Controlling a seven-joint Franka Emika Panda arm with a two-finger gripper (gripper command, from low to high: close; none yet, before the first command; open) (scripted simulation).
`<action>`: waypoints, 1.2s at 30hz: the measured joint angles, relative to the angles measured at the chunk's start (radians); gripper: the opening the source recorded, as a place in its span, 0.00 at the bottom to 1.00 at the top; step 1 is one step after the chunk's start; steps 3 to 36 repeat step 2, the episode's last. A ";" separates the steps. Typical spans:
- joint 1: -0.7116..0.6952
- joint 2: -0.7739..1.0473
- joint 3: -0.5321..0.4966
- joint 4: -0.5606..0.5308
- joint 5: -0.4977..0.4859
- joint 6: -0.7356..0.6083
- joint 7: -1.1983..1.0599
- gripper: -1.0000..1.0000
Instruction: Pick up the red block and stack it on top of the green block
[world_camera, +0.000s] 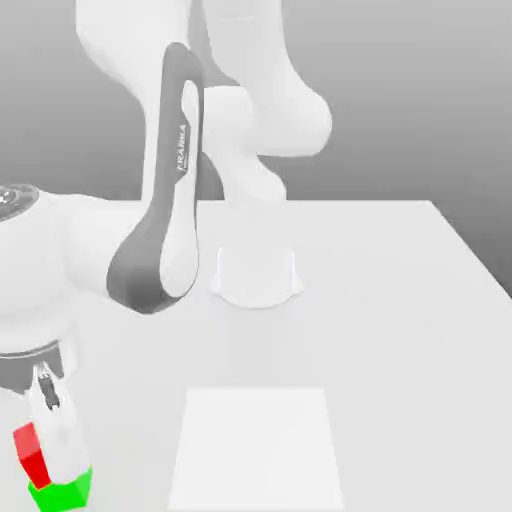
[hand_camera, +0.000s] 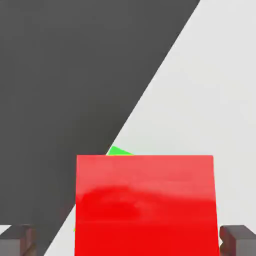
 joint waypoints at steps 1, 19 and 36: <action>0.003 -0.030 -0.005 -0.002 -0.010 -0.028 0.007 1.00; 0.003 -0.064 -0.006 -0.003 -0.021 -0.059 0.015 1.00; 0.003 -0.064 -0.006 -0.003 -0.021 -0.059 0.015 1.00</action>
